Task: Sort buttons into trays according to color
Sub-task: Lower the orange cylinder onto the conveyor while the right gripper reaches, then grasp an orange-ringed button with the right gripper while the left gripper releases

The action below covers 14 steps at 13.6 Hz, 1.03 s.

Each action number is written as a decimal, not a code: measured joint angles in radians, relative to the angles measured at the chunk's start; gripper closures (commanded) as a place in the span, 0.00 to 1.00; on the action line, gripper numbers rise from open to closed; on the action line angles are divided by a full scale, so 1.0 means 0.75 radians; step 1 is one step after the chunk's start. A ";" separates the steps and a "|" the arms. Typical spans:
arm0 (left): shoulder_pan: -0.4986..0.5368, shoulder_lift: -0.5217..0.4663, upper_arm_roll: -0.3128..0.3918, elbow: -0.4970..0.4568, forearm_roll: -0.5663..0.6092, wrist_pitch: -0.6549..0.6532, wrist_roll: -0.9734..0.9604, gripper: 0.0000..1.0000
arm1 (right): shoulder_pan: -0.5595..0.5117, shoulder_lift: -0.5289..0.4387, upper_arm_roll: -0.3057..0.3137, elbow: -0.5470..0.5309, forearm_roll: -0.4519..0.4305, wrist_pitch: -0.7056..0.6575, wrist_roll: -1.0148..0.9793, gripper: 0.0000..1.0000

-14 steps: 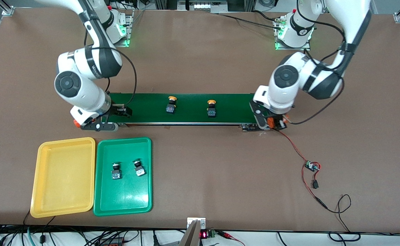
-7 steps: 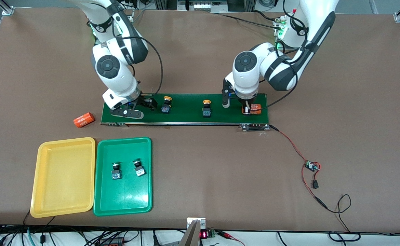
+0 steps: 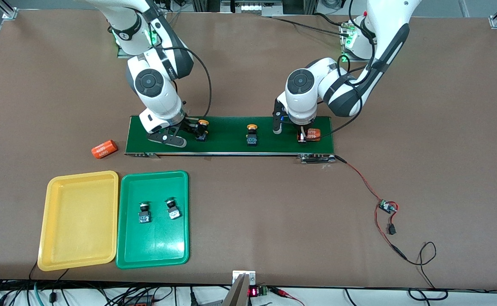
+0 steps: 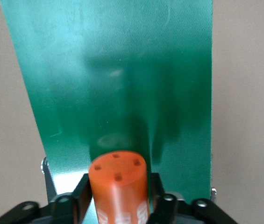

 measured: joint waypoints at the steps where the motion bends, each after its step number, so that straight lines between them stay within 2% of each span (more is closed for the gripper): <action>1: 0.000 -0.001 0.000 0.002 0.000 0.005 0.000 0.00 | 0.016 0.012 0.000 0.000 0.000 0.012 0.038 0.00; 3: 0.001 -0.017 0.000 0.018 -0.041 0.014 -0.001 0.00 | 0.039 0.038 0.000 0.000 0.000 0.041 0.097 0.00; 4: 0.004 -0.042 0.001 0.031 -0.075 0.015 0.000 0.00 | 0.049 0.051 0.000 0.001 -0.001 0.048 0.106 0.09; 5: 0.008 -0.077 0.009 0.051 -0.109 0.015 -0.001 0.00 | 0.058 0.065 0.000 0.001 -0.005 0.053 0.109 0.30; 6: 0.014 -0.114 0.027 0.079 -0.150 0.014 -0.003 0.00 | 0.063 0.077 0.000 0.001 -0.012 0.060 0.110 0.71; 7: 0.019 -0.147 0.064 0.113 -0.202 0.010 -0.005 0.00 | 0.065 0.086 0.000 0.001 -0.020 0.066 0.110 0.86; 8: 0.023 -0.169 0.112 0.140 -0.266 0.007 -0.011 0.00 | 0.065 0.092 -0.001 0.004 -0.026 0.068 0.110 0.95; 10: 0.033 -0.182 0.198 0.167 -0.376 0.007 -0.066 0.00 | 0.063 0.091 -0.007 0.010 -0.028 0.068 0.110 1.00; 14: 0.041 -0.211 0.302 0.187 -0.401 -0.009 -0.394 0.00 | 0.056 0.087 -0.030 0.050 -0.035 0.055 0.087 1.00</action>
